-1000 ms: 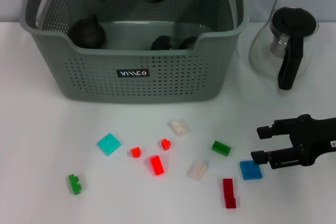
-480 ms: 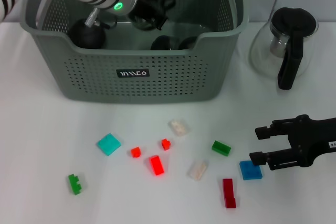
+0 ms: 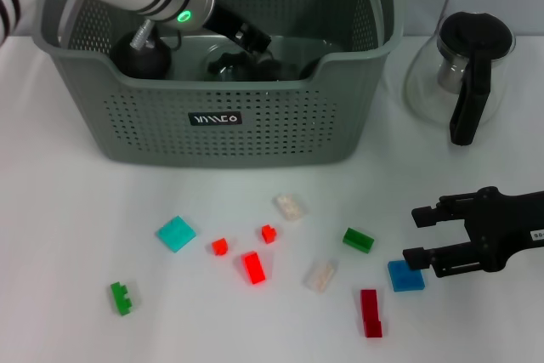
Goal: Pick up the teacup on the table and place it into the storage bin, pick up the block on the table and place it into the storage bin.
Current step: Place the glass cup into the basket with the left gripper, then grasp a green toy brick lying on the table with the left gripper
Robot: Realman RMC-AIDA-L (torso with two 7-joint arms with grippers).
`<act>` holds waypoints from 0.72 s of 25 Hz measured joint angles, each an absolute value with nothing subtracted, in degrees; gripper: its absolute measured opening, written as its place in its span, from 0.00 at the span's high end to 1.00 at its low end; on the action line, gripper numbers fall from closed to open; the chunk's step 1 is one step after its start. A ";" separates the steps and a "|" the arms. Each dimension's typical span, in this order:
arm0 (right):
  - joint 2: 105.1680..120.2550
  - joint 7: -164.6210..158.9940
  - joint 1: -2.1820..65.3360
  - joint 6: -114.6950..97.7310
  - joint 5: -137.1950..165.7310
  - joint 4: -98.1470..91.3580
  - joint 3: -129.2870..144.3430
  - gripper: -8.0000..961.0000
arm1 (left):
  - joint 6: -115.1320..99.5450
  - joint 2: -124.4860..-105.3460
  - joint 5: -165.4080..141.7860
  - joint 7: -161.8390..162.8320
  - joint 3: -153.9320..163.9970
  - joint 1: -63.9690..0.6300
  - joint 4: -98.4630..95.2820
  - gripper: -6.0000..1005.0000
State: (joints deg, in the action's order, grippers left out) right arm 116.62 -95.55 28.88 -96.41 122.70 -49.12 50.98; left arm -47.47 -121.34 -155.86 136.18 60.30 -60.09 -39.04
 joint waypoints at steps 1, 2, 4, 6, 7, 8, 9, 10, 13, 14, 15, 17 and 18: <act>116.62 -95.48 28.87 -96.41 122.70 -49.13 50.98 0.17 | -48.90 -121.36 -155.57 136.41 60.10 -59.53 -41.15 0.69; 116.63 -95.42 28.85 -96.41 122.71 -49.12 50.97 0.17 | -50.71 -121.47 -155.12 136.73 59.63 -58.78 -43.53 0.65; 116.62 -95.38 28.85 -96.42 122.71 -49.13 50.93 0.17 | -55.06 -121.64 -153.30 137.29 58.33 -57.10 -50.30 0.57; 116.53 -95.34 28.92 -96.41 122.70 -49.12 50.83 0.17 | -57.76 -121.74 -151.51 137.44 57.46 -56.02 -54.46 0.49; 116.45 -95.32 28.95 -96.42 122.71 -49.13 50.76 0.17 | -67.20 -121.86 -142.10 137.35 54.00 -51.71 -68.49 0.45; 116.39 -95.30 29.00 -96.41 122.70 -49.13 50.70 0.17 | -68.10 -121.86 -141.02 137.26 53.70 -51.30 -69.71 0.40; 116.33 -95.29 29.08 -96.41 122.70 -49.13 50.63 0.17 | -70.74 -121.81 -137.29 136.76 52.98 -49.96 -72.91 0.36; 116.28 -95.29 29.14 -96.43 122.70 -49.13 50.59 0.17 | -74.56 -121.60 -131.21 135.62 52.13 -47.87 -77.31 0.32; 116.20 -95.28 29.23 -96.25 122.69 -49.13 50.56 0.17 | -86.70 -121.12 -115.32 128.77 52.22 -42.15 -85.39 0.22; 116.19 -95.27 29.26 -96.15 122.69 -49.13 50.55 0.17 | -91.80 -121.34 -111.10 124.85 52.58 -40.17 -87.75 0.19; 116.18 -95.27 29.26 -96.13 122.70 -49.13 50.53 0.17 | -96.07 -121.79 -108.30 121.64 52.94 -38.45 -89.95 0.17; 116.19 -95.29 29.33 -96.10 122.69 -49.13 50.49 0.17 | -103.51 -123.27 -105.49 116.58 54.60 -34.26 -94.73 0.17; 116.18 -95.35 29.34 -96.08 122.69 -49.13 50.46 0.17 | -106.31 -123.92 -105.38 115.11 56.06 -32.19 -96.99 0.17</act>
